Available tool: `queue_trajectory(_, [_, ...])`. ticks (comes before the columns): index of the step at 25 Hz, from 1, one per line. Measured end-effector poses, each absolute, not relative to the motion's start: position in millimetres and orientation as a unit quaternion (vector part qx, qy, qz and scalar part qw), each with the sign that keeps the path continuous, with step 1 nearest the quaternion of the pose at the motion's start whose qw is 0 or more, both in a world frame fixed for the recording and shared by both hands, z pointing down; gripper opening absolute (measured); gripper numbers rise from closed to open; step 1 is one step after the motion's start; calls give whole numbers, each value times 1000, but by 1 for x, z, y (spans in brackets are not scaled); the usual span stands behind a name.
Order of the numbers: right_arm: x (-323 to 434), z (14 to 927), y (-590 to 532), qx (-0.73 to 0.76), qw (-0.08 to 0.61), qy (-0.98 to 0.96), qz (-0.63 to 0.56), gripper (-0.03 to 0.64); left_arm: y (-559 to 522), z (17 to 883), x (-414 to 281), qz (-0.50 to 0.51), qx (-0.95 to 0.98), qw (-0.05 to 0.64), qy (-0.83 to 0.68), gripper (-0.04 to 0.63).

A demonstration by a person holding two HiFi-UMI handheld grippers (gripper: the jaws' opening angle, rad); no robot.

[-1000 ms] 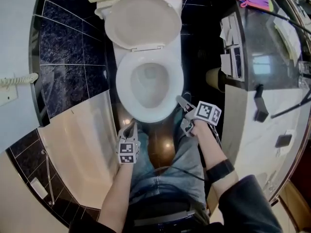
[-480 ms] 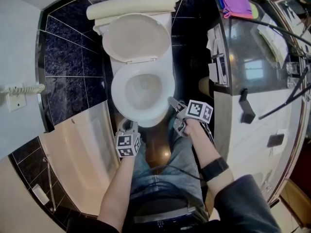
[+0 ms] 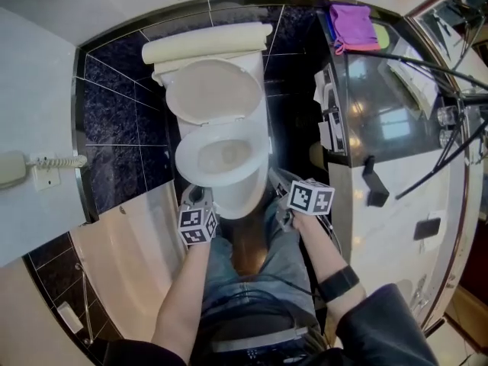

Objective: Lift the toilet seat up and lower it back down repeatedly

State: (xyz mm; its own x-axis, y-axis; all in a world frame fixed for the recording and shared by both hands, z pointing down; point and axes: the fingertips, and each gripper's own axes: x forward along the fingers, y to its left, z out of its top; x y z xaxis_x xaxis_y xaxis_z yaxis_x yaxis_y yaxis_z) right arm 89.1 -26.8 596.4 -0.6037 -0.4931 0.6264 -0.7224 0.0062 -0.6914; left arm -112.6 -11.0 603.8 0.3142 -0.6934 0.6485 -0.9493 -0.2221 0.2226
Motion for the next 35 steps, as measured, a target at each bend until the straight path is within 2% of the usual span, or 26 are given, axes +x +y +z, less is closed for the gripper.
queue_trajectory(13, [85,553,-83,410,187,-792,412,14,-146,559,-120,214,768,204,-568,-2])
queue_trajectory(25, [118,546,-110,414,197,-796,396,14,-228,559,-124,235,763,165,-579,-2])
queue_trajectory(35, [113,529,-121,410,191,-807,380,14,-209,534,-121,257,767,157,-566,-2])
